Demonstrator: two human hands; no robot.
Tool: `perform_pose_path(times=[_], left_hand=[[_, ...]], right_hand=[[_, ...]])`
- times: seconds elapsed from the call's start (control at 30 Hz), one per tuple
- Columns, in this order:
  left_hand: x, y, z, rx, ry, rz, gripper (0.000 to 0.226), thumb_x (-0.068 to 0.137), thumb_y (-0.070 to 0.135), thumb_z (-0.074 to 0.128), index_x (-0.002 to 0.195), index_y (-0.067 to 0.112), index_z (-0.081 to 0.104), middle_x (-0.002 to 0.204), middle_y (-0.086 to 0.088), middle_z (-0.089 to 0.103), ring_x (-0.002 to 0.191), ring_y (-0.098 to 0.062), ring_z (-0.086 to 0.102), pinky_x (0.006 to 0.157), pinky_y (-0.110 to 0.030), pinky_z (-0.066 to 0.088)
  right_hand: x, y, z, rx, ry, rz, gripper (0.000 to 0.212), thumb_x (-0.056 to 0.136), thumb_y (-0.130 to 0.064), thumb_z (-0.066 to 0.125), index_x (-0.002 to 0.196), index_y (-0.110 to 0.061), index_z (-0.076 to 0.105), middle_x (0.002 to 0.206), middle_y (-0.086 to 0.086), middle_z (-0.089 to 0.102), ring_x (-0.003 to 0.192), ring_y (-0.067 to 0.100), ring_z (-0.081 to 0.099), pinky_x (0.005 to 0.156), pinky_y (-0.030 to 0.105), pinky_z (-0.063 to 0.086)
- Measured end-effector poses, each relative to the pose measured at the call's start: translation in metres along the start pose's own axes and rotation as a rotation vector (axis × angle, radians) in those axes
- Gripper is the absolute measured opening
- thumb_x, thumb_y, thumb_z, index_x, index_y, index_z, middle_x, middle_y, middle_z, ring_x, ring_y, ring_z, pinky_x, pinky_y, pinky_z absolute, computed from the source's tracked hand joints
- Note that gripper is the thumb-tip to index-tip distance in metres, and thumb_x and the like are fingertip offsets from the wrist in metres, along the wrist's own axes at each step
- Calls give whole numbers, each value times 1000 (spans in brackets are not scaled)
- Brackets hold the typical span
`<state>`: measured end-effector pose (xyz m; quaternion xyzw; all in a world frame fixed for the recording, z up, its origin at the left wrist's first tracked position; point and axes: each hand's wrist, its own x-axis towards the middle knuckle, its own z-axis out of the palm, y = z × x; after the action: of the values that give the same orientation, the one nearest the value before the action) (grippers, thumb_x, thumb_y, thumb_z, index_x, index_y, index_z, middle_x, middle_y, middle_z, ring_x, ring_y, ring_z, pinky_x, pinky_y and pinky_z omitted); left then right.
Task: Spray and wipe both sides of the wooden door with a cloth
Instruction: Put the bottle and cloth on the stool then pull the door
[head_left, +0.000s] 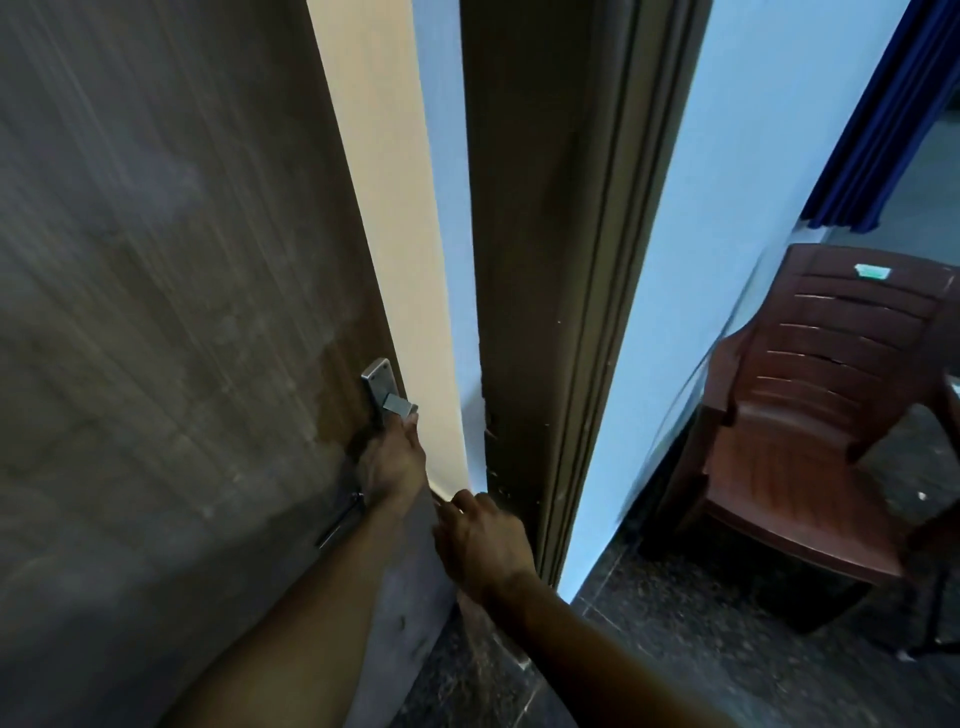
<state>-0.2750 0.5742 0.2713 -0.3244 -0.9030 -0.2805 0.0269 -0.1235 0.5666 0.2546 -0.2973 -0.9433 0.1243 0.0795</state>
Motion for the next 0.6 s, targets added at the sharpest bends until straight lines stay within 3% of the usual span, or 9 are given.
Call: perform_pose_path(times=[0.13, 0.23, 0.33, 0.4, 0.47, 0.6], left_hand=[[-38, 21, 0, 49, -35, 17, 40, 99, 39, 32, 117, 11, 53, 102, -15, 66, 94, -32, 62, 68, -32, 33], [-61, 34, 1, 78, -75, 25, 40, 99, 39, 32, 116, 11, 54, 102, -14, 66, 95, -30, 61, 69, -32, 32], [-80, 42, -1, 95, -103, 30, 39, 100, 39, 31, 116, 13, 54, 103, -11, 64, 98, -27, 59, 71, -29, 30], [-93, 46, -1, 61, -120, 43, 37, 100, 39, 31, 112, 13, 54, 102, -12, 63, 97, -27, 58, 70, -30, 30], [-103, 48, 0, 31, -131, 45, 37, 99, 40, 31, 110, 14, 55, 101, -13, 64, 96, -29, 58, 70, -33, 34], [-113, 49, 7, -8, -143, 48, 38, 98, 43, 31, 109, 15, 55, 105, -15, 65, 98, -36, 59, 76, -39, 42]], right_hand=[[-22, 19, 0, -16, 83, 26, 42, 99, -39, 52, 135, -18, 55, 139, 8, 53, 127, 30, 49, 94, 44, 52], [-45, 34, -2, -67, 134, 26, 44, 94, -39, 61, 132, -18, 59, 132, 5, 58, 118, 28, 56, 87, 40, 56], [-70, 47, -9, -65, 167, 12, 44, 95, -38, 56, 135, -19, 57, 128, 3, 59, 110, 26, 58, 83, 38, 55], [-88, 56, -17, -55, 149, -15, 45, 97, -34, 51, 139, -19, 53, 130, 4, 57, 113, 27, 56, 88, 40, 53], [-102, 65, -23, -59, 149, -36, 45, 98, -32, 49, 141, -19, 51, 131, 5, 56, 115, 29, 55, 91, 42, 51], [-116, 75, -25, -108, 230, -31, 45, 91, -34, 61, 135, -23, 59, 124, 2, 62, 105, 25, 63, 81, 37, 56]])
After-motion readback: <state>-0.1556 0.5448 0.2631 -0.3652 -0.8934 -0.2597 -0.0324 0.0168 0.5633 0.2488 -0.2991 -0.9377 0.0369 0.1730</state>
